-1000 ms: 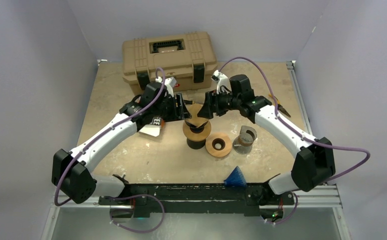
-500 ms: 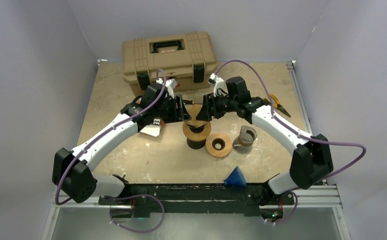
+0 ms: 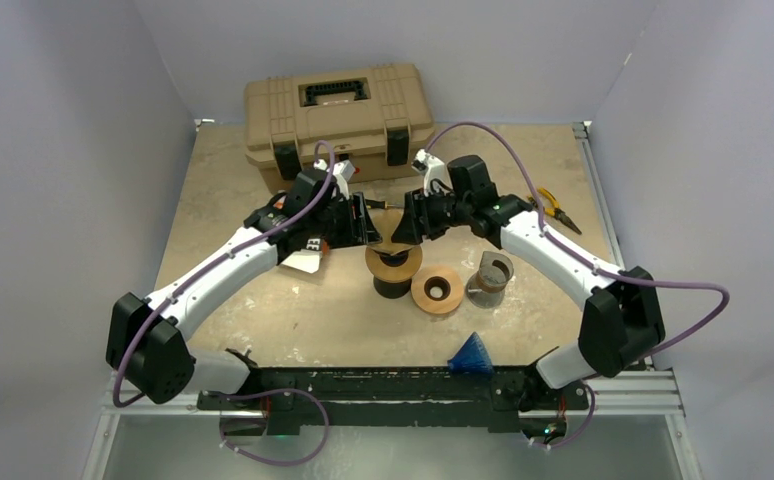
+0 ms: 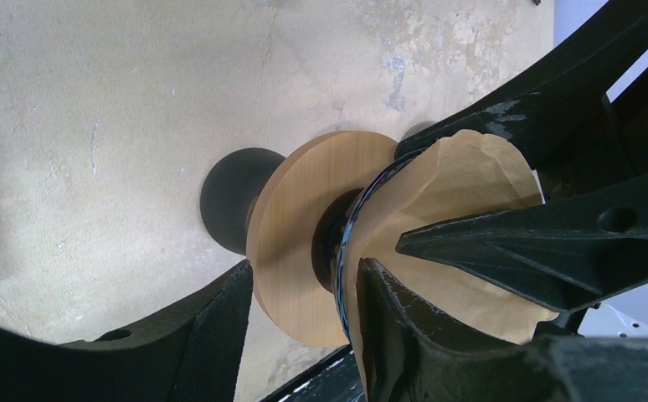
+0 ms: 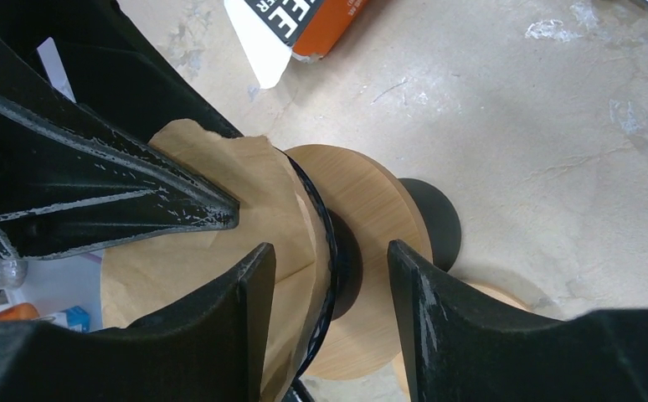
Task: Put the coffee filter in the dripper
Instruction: Place the coffee filter in the coffee dripper.
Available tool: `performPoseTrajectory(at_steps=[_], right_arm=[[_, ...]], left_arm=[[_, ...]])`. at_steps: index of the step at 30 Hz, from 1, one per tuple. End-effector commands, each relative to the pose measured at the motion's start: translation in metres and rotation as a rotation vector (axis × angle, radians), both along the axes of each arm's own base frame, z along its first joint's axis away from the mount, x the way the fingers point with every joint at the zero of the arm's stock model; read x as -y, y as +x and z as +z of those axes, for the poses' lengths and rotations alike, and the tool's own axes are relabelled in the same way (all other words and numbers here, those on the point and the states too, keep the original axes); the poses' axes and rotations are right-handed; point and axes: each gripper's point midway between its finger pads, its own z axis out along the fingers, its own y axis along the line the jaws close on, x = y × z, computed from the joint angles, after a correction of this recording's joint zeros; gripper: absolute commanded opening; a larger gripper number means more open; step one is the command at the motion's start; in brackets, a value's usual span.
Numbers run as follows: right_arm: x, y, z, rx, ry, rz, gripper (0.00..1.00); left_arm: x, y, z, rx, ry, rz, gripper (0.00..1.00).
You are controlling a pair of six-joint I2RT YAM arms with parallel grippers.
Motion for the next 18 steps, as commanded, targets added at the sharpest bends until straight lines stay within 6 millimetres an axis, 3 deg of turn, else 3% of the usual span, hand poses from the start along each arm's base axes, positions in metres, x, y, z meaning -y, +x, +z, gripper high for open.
performPoseTrajectory(at_steps=[1,12,18], right_arm=[[-0.003,0.002,-0.002,0.015,-0.020,-0.007,0.54],[-0.001,0.004,0.004,0.036,-0.049,-0.016,0.51],[0.002,0.006,0.014,0.060,-0.054,-0.023,0.59]], left_arm=[[0.001,0.004,-0.001,0.005,-0.008,0.005,0.47],[0.003,0.006,0.011,0.032,-0.026,0.002,0.46],[0.005,0.008,0.033,0.081,-0.058,-0.004,0.56]])
